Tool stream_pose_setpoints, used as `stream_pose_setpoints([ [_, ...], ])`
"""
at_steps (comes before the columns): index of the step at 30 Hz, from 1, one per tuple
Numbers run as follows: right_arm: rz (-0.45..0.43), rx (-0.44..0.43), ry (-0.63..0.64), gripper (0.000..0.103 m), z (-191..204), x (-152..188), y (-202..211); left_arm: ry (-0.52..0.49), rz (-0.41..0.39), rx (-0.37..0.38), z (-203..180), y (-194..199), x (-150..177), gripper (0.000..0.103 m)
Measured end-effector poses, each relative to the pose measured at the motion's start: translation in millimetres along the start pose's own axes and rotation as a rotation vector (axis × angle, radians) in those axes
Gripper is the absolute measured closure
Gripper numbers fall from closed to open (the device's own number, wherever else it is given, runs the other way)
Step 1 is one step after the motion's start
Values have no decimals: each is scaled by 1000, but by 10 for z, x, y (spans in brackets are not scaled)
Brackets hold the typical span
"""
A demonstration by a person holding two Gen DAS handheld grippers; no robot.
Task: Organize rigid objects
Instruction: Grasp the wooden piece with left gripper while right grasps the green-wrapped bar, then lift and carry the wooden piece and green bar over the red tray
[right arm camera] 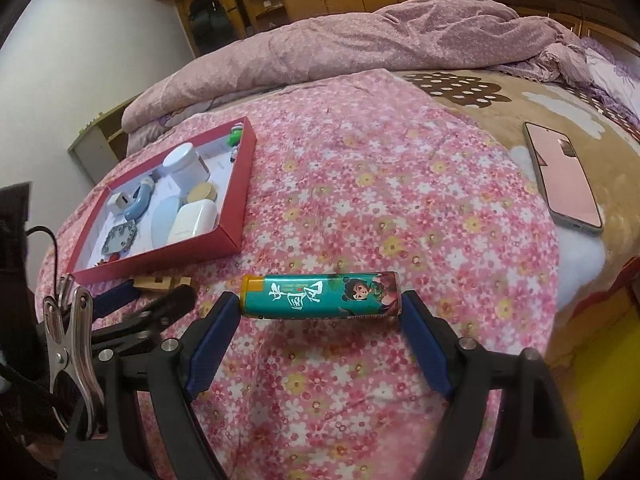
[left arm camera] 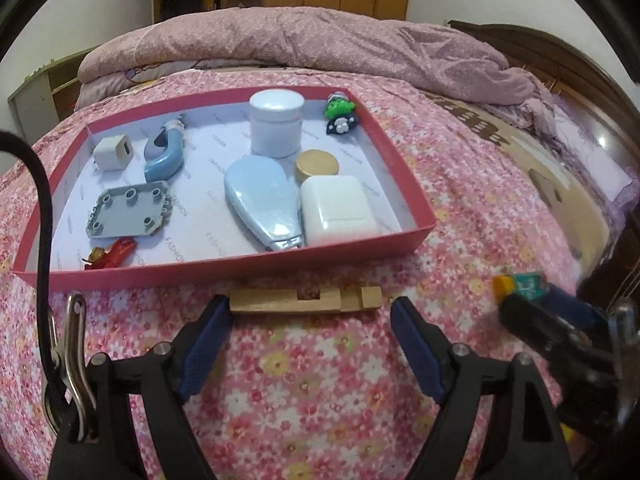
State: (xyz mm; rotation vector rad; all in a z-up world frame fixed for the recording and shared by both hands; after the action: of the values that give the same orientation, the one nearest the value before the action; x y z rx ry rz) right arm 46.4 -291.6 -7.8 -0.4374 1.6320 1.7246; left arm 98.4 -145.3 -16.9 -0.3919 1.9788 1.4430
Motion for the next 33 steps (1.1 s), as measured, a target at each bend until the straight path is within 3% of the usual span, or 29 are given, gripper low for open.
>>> stream_pose_setpoints([
  [9,-3,-40,-26,20,-25,10,-4,-96,-19,-69,-57,-80,15,17],
  [13,2,-42,-24,20,-13,22,-17,-93,-25,-62,-45,-88,4,17],
  [16,3,-40,-24,20,-11,22,-16,-99,-27,-58,-45,-74,6,22],
  [33,8,-36,14,20,146,31,35,-92,-24,-27,168,273,114,22],
])
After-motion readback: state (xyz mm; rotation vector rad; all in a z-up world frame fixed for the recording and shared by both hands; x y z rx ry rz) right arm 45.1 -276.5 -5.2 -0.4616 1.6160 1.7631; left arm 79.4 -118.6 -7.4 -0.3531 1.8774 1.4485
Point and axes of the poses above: each gripper's, at about its wrist camera, not at the fingertips, and y roughly against the way its jaws point, z to its left, x to its underside, the point moved 5 cm from there along -y, roughly the way its jaws point, and after that the axes turned 10 degrees about x, right-handed, at the moved point
